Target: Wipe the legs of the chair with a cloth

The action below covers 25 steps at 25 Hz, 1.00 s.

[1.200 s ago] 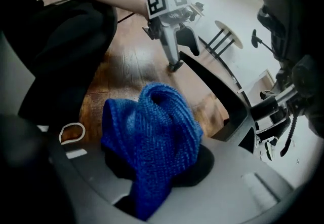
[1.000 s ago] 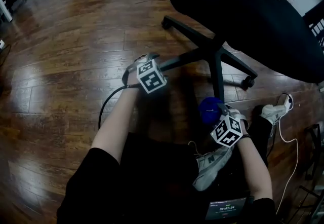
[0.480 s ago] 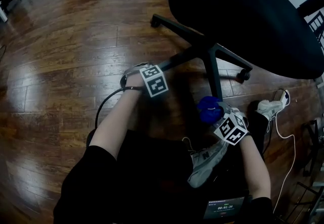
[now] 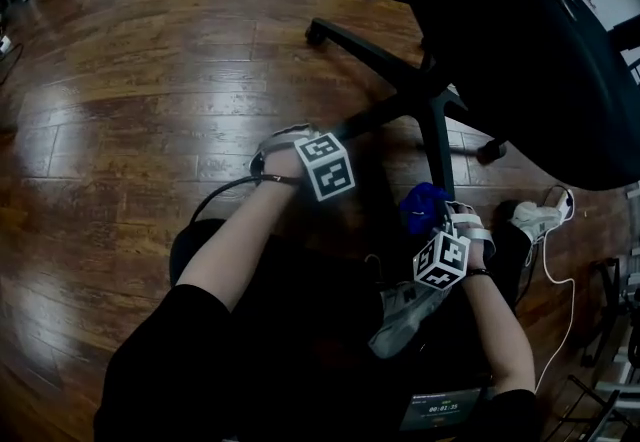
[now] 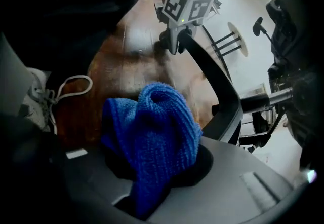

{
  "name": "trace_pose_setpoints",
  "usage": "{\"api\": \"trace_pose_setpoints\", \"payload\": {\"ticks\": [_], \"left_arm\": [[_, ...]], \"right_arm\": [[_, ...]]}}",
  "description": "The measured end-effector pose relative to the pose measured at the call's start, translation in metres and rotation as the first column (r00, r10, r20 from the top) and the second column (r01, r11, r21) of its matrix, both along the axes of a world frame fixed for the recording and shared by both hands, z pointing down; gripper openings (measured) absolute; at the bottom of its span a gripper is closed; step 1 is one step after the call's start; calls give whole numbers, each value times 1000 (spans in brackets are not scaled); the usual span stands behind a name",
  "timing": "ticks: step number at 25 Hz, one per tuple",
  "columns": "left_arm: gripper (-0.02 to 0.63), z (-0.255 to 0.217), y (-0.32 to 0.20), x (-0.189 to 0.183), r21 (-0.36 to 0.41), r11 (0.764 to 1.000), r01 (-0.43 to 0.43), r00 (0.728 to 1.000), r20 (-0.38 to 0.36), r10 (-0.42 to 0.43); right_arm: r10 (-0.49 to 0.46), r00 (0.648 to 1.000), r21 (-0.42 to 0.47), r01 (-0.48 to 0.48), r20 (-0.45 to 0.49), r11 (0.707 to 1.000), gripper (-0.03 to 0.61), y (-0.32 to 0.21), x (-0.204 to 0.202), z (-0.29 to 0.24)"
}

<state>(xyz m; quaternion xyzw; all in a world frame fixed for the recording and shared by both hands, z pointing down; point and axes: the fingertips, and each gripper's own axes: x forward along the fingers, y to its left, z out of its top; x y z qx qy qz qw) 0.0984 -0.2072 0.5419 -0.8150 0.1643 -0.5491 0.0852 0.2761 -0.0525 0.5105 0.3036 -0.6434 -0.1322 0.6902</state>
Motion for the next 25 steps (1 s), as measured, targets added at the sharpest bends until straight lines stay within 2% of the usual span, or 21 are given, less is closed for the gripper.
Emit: {"api": "trace_pose_setpoints", "payload": {"ticks": [3, 7, 10, 14, 22, 25], "left_arm": [[112, 1, -1, 0, 1, 1000, 0, 1000, 4, 0], [112, 0, -5, 2, 21, 1000, -5, 1000, 2, 5], [112, 0, -8, 3, 36, 999, -14, 1000, -2, 14], [112, -2, -13, 3, 55, 998, -19, 1000, 0, 19], [112, 1, -17, 2, 59, 998, -13, 1000, 12, 13], [112, 1, -16, 3, 50, 999, -11, 1000, 13, 11]], "right_arm": [[0, 998, 44, 3, -62, 999, 97, -59, -2, -9], [29, 999, 137, -23, -41, 990, 95, -160, -10, -38], [59, 997, 158, -50, -55, 986, 95, -184, -12, -47], [58, 998, 133, -56, -11, 990, 94, -153, -12, -44], [-4, 999, -70, 2, -38, 998, 93, 24, 2, 8], [6, 1000, -88, -8, -20, 996, 92, 51, 6, 14]]}}
